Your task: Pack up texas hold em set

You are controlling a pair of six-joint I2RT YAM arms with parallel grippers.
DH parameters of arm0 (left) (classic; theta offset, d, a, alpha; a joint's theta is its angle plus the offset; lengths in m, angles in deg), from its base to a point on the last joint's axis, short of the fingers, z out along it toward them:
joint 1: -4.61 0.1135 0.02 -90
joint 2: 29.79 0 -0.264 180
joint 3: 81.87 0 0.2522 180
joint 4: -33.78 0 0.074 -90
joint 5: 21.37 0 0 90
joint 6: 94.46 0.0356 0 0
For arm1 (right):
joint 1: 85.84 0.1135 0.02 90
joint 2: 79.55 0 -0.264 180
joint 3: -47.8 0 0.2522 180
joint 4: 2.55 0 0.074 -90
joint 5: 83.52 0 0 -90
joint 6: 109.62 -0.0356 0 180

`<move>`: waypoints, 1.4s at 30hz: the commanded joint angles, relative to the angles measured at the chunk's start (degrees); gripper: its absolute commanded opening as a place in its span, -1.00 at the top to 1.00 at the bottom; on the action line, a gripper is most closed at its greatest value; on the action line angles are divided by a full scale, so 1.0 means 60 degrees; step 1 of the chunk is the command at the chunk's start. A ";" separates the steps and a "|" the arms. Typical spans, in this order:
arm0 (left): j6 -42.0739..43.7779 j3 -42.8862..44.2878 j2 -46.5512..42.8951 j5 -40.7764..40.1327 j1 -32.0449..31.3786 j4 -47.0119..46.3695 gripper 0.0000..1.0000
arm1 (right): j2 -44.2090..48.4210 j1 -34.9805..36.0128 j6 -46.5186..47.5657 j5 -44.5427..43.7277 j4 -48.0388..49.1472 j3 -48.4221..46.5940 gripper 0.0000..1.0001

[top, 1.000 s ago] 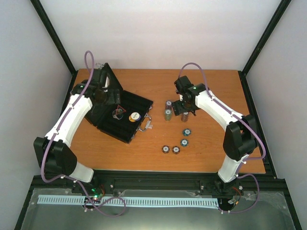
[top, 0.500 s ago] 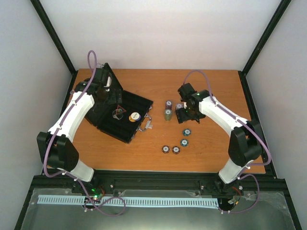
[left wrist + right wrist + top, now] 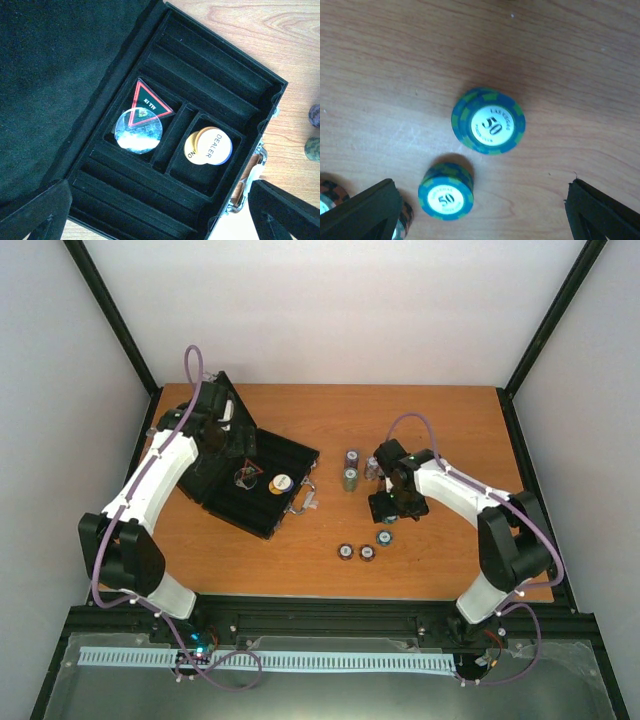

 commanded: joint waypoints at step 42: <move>0.0231 0.0531 0.0289 -0.0387 -0.0089 0.0270 -1.00 | -0.1736 -0.0381 -0.0206 0.0148 0.1324 0.0648 -0.48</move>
